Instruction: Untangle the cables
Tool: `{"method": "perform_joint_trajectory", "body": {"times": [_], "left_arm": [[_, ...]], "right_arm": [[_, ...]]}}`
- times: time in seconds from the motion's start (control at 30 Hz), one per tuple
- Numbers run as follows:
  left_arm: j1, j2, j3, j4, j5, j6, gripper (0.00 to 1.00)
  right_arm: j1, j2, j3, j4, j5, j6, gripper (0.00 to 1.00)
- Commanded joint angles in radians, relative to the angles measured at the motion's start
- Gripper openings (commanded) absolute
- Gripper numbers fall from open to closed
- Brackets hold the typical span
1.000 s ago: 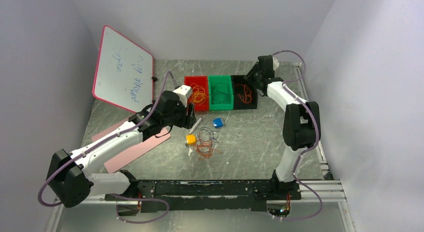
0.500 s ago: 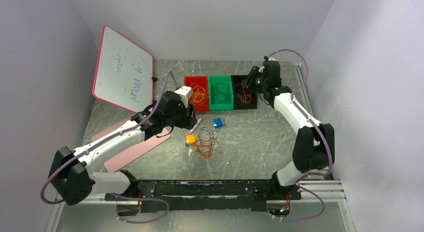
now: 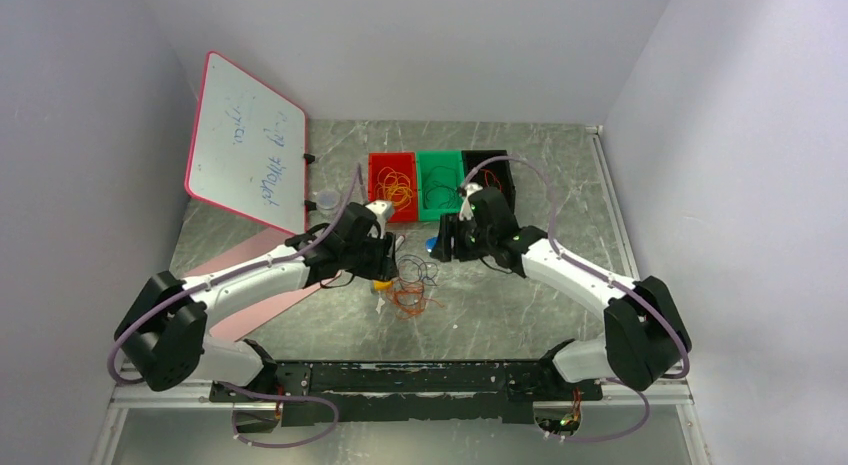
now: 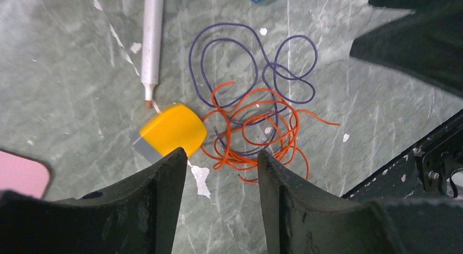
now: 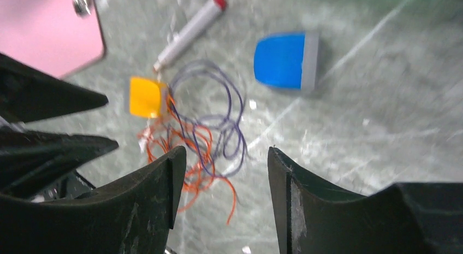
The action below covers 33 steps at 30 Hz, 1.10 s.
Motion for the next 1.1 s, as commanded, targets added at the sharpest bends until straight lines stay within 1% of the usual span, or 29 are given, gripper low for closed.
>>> {"method": "perform_joint_trajectory", "body": {"times": [0.0, 0.13, 0.27, 0.53, 0.57, 0.6, 0.67, 0.73, 0.8, 0.83, 1.07], "left_arm": [[-0.044, 0.033, -0.027, 0.067, 0.007, -0.047, 0.55], [-0.065, 0.079, -0.02, 0.078, -0.015, -0.063, 0.55], [-0.074, 0.115, 0.008, 0.083, -0.032, -0.069, 0.54], [-0.076, 0.154, 0.047, 0.074, -0.09, -0.057, 0.54], [-0.076, 0.156, 0.05, 0.072, -0.094, -0.054, 0.54], [-0.077, 0.16, 0.054, 0.072, -0.098, -0.051, 0.54], [-0.076, 0.171, 0.061, 0.073, -0.107, -0.042, 0.54], [-0.076, 0.181, 0.066, 0.073, -0.117, -0.036, 0.54], [-0.076, 0.19, 0.066, 0.076, -0.12, -0.03, 0.54], [-0.077, 0.196, 0.067, 0.078, -0.122, -0.027, 0.54], [-0.08, 0.249, 0.055, 0.122, -0.114, -0.011, 0.53]], "right_arm": [[0.022, -0.056, -0.109, 0.074, -0.092, -0.005, 0.6], [0.031, -0.055, -0.177, 0.128, -0.091, 0.015, 0.6], [0.033, -0.01, -0.199, 0.196, -0.116, 0.023, 0.59], [0.035, 0.11, -0.206, 0.344, -0.127, 0.05, 0.51], [0.035, 0.127, -0.204, 0.364, -0.13, 0.057, 0.48], [0.035, 0.142, -0.203, 0.383, -0.132, 0.066, 0.42], [0.036, 0.16, -0.206, 0.414, -0.131, 0.087, 0.27], [0.036, 0.147, -0.216, 0.437, -0.114, 0.111, 0.14], [0.036, 0.111, -0.227, 0.435, -0.08, 0.126, 0.03], [0.035, 0.088, -0.232, 0.422, -0.057, 0.133, 0.0], [0.031, -0.13, -0.233, 0.28, 0.114, 0.144, 0.0]]}}
